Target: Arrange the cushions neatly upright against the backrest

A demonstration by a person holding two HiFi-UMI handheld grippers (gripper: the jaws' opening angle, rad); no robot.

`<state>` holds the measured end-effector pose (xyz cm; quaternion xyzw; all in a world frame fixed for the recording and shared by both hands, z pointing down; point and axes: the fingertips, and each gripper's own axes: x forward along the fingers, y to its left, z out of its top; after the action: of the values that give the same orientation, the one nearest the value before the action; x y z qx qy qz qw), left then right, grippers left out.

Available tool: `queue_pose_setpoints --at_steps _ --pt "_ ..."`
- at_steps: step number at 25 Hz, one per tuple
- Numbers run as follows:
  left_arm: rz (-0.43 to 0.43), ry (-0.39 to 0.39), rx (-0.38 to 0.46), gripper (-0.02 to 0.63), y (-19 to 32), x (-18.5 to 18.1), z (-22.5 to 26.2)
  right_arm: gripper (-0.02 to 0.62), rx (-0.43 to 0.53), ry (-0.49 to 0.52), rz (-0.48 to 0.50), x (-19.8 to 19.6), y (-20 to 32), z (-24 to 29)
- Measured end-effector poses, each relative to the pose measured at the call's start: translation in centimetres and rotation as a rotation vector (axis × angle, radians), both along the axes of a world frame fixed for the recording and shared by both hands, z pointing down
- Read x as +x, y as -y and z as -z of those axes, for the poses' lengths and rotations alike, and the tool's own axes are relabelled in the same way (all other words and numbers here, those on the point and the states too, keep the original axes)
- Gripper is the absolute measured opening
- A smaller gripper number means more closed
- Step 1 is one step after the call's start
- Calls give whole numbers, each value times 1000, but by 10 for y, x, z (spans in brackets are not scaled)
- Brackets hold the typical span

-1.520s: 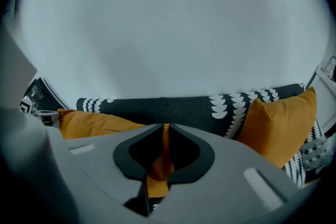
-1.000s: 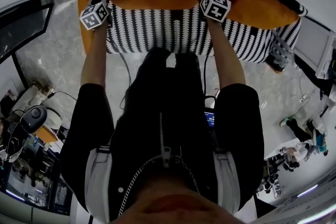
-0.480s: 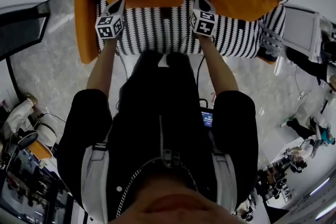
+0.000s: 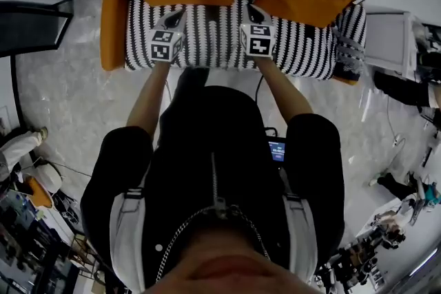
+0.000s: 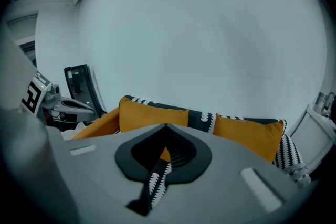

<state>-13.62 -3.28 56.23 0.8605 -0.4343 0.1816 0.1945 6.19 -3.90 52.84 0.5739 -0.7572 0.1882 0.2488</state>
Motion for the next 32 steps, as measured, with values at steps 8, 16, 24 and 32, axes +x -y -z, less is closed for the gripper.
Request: queue_pose_setpoints --at_steps 8,16,24,32 --pt "4 -17 63 11 -132 46 37 2 54 96 19 14 -131 26" --pt "-43 -3 102 11 -221 71 61 2 75 120 -16 25 -223 44" --pt "-19 15 146 11 -245 79 75 2 96 119 36 24 -252 53" --pt "15 34 166 10 -265 64 85 2 89 117 98 7 -265 51"
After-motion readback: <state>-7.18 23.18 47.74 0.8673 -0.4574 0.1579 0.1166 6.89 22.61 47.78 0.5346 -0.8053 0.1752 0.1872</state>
